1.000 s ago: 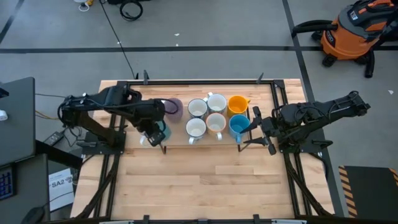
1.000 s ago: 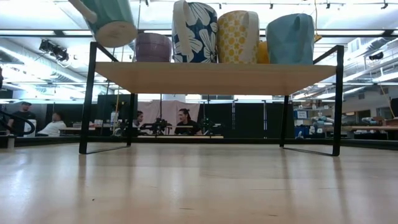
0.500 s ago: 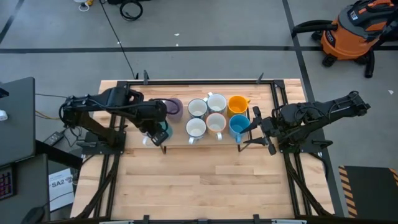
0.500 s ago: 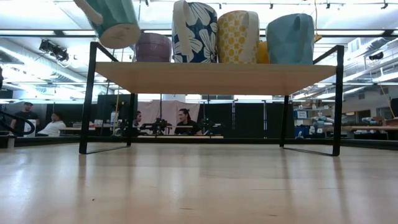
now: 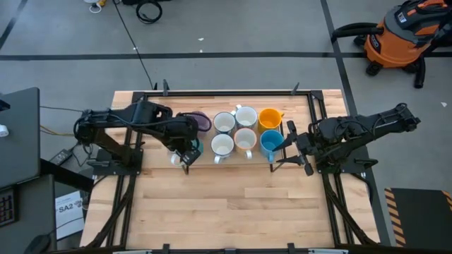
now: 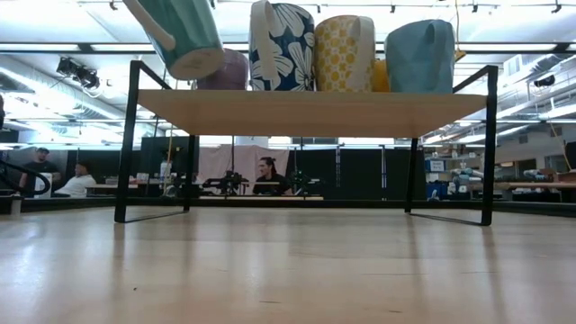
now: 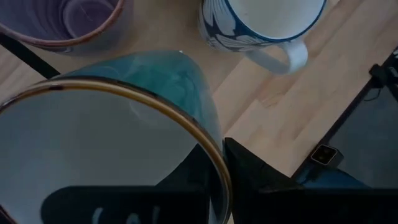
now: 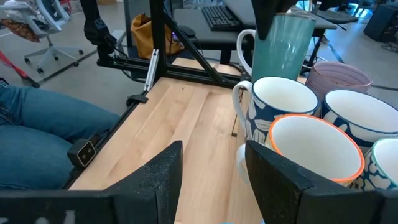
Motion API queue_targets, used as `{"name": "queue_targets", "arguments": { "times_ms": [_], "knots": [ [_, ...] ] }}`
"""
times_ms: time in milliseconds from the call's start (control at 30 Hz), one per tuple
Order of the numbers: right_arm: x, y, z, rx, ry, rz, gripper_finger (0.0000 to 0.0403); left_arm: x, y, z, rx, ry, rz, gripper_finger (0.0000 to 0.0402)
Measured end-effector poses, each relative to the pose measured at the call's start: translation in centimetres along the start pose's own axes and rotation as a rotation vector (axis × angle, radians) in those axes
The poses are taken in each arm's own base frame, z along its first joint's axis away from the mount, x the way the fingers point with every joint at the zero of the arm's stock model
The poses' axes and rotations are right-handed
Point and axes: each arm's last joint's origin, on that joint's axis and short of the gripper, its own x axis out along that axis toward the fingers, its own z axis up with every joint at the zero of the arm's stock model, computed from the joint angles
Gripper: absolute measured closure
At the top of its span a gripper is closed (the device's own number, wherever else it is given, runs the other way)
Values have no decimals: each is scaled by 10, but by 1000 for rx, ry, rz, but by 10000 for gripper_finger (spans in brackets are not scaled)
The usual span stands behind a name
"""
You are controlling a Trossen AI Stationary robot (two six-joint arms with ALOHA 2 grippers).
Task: Place coffee mugs
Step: Put the green mug on the shelf
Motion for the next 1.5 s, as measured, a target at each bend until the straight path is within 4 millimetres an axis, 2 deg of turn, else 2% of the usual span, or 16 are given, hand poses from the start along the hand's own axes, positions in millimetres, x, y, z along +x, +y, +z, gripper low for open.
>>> {"name": "queue_targets", "arguments": {
  "times_ms": [633,967,1500],
  "knots": [
    [0,0,1,1,-6,0,223,32,-14,11,6,22,68,363],
    [0,0,0,0,-5,0,223,47,-12,22,-23,46,96,362],
    [0,0,0,0,-2,0,222,49,-13,25,-30,48,87,360]
  ]
}}
